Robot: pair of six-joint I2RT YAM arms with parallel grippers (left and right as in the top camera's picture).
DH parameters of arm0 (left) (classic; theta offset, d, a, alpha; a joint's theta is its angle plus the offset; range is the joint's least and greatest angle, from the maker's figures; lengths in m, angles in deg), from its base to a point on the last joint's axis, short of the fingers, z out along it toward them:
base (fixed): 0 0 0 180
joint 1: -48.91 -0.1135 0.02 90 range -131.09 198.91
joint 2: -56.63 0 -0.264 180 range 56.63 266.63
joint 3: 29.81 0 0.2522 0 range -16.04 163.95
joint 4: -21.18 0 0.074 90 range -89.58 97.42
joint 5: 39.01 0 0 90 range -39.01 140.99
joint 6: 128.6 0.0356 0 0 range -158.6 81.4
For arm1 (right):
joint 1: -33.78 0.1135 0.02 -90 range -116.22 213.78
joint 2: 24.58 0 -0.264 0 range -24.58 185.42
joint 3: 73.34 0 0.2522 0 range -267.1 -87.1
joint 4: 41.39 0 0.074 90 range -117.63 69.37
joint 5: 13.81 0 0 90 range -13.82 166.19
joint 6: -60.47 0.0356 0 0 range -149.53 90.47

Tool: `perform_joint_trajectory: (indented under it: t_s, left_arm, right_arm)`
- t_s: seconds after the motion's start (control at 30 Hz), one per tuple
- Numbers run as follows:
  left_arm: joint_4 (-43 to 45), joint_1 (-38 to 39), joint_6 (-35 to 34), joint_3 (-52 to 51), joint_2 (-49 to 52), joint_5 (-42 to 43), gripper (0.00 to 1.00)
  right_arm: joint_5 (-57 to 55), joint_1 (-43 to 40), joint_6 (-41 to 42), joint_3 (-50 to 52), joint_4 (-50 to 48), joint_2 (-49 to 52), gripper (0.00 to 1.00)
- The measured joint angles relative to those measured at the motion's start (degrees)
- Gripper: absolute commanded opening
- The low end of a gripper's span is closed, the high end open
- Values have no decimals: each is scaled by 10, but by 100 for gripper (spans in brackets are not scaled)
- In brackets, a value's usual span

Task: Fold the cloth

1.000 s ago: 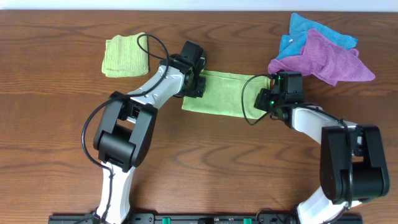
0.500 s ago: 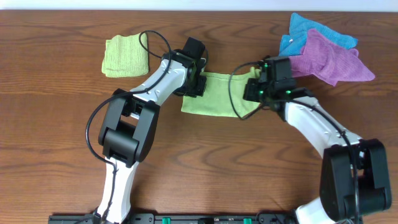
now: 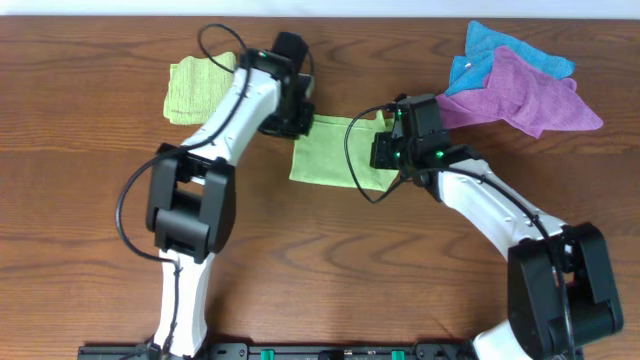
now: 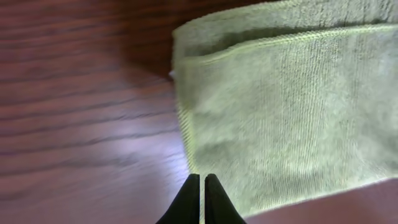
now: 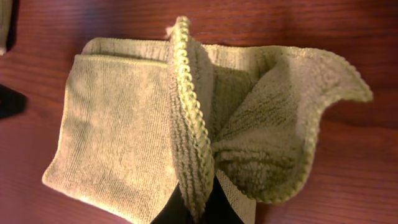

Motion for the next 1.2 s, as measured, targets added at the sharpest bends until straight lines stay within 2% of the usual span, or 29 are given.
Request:
perform_joint_trajectory:
  t_s: [0.2, 0.43, 0.7, 0.9, 1.2]
  left_arm:
    - [-10, -37, 11, 0, -61, 5, 6]
    - [-42, -86, 19, 8, -168, 5, 6]
    - [-68, -97, 29, 8, -172, 5, 6]
    - [-69, -97, 29, 8, -172, 5, 6]
    - [-70, -97, 29, 8, -172, 5, 6]
  right_arm:
    - [-25, 30, 10, -2, -7, 0, 2]
    - [-78, 73, 75, -7, -56, 0, 2]
    - [-169, 114, 140, -14, -45, 0, 2]
    - [-213, 121, 146, -73, 15, 0, 2]
    - [-223, 125, 150, -105, 24, 2, 1]
